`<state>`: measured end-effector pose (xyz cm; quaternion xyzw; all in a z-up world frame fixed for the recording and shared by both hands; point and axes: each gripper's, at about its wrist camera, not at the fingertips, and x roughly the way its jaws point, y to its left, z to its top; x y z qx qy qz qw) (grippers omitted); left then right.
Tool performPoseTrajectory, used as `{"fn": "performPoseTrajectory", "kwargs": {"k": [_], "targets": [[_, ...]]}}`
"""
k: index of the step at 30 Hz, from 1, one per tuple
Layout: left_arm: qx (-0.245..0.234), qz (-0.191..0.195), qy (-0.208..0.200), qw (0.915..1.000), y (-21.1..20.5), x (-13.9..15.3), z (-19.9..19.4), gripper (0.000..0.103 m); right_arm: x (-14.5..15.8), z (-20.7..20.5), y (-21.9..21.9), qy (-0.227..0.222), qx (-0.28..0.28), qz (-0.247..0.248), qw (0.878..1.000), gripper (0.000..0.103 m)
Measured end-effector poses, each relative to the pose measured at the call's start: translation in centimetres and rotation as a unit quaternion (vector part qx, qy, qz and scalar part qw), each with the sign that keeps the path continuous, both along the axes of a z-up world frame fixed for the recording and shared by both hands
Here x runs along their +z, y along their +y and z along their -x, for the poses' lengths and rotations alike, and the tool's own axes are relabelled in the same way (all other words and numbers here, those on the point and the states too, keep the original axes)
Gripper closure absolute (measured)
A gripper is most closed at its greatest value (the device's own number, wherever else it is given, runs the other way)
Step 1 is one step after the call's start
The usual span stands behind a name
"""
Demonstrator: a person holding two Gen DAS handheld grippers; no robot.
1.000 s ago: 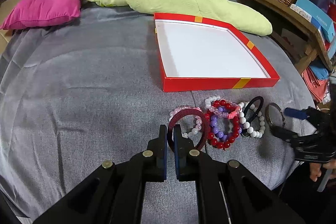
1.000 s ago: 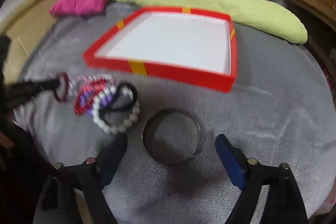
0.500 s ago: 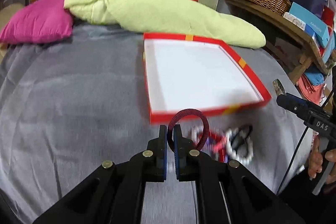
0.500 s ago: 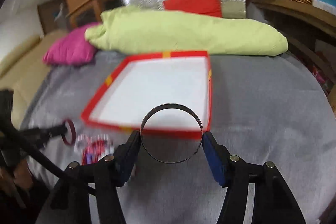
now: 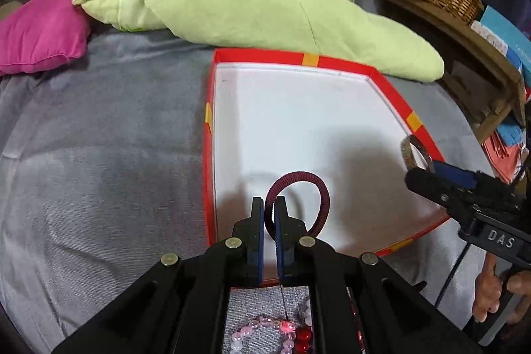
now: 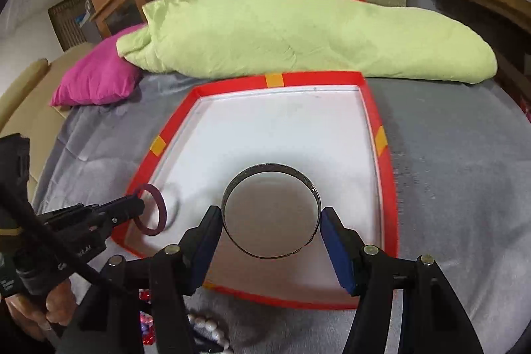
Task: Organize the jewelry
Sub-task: 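Carry the dark red bangle into the box with left tool while right drops silver bangle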
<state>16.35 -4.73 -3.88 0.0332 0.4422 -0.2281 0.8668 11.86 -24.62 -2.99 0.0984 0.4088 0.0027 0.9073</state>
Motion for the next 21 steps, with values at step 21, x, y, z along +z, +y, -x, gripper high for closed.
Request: {"fn": "performPoseTrajectory", "kwargs": {"k": [21], "targets": [[-0.004, 0.017, 0.007, 0.9998, 2.9, 0.7, 2.5, 0.073, 1.3, 6.1, -2.7, -0.026, -0.009, -0.043, 0.999, 0.051]]}}
